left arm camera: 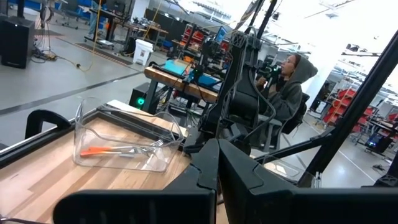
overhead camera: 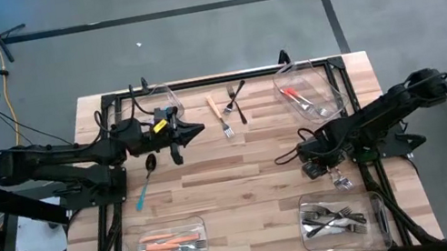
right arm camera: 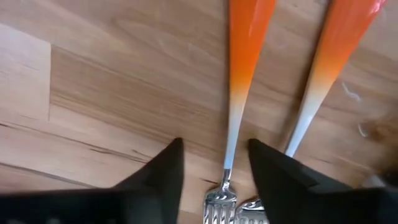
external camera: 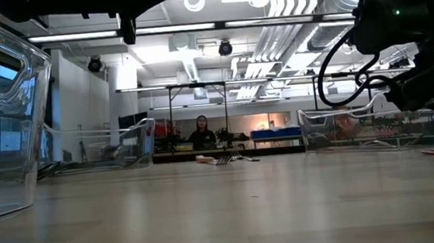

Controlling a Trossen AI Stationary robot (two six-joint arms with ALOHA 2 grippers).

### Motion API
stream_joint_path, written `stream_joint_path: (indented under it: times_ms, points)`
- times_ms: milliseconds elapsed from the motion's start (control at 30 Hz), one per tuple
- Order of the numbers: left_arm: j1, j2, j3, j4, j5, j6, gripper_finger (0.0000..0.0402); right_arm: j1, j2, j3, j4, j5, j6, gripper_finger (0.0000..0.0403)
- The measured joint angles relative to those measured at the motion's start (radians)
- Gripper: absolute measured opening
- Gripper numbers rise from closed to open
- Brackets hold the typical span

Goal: Sort silverware by color (type)
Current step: Put the orange fork into the top right transparent bin

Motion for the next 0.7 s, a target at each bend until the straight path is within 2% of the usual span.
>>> stream_joint_path:
  times_ms: [300,700]
  points:
    - [0.0,0.0,0.0,-0.001,0.0,-0.001,0.0,0.001,0.001,-0.002,0.031,-0.001,-0.013,0.0013]
    - [0.0,0.0,0.0,-0.001,0.0,-0.002,0.0,0.001,0.001,-0.002,0.047,-0.008,-0.022,0.0003]
